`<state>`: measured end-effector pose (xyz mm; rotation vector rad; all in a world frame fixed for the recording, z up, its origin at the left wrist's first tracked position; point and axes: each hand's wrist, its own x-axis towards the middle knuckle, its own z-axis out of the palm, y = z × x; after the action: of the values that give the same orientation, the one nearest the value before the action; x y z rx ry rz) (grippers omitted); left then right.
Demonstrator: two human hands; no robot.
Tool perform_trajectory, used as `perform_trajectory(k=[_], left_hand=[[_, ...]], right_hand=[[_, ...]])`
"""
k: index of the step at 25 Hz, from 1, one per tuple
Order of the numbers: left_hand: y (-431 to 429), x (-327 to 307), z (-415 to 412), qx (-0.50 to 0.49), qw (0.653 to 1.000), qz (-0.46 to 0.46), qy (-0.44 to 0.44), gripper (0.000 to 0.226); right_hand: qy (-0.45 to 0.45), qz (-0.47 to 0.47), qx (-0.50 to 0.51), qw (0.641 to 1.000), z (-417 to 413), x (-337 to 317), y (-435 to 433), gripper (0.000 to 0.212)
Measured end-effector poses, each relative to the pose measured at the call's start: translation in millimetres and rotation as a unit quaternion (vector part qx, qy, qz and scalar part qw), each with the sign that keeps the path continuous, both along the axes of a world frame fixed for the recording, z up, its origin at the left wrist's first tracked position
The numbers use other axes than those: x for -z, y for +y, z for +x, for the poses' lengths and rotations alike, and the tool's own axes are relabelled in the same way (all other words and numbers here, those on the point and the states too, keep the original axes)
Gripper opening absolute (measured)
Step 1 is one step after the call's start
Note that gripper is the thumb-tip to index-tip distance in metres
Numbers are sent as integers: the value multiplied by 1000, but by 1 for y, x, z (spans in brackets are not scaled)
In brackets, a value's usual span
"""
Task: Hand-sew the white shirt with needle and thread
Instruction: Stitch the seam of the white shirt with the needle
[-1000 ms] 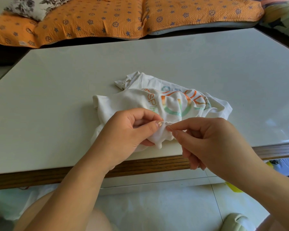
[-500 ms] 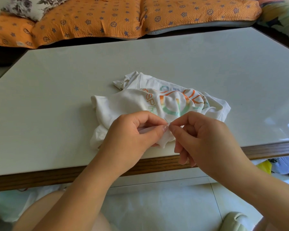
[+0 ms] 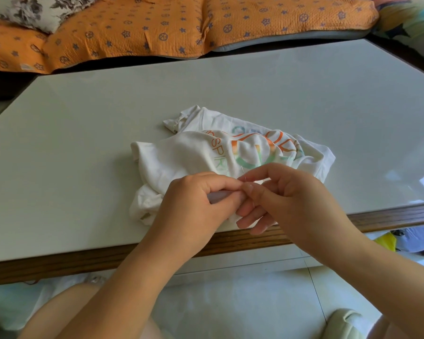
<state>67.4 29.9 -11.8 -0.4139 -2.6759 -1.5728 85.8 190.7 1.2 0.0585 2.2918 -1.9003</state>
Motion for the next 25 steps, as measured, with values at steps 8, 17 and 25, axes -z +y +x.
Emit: perform_trajectory(k=[8, 17, 25], left_hand=[[0, -2, 0, -19, 1000, -9, -3, 11], [-3, -2, -4, 51, 988, 55, -138, 15], [-13, 2, -8, 62, 978, 50, -193, 13]], right_hand=[[43, 74, 60, 995, -12, -6, 9, 9], [-39, -351, 113, 929, -54, -22, 39, 14], [200, -11, 273, 941, -84, -14, 77, 15]])
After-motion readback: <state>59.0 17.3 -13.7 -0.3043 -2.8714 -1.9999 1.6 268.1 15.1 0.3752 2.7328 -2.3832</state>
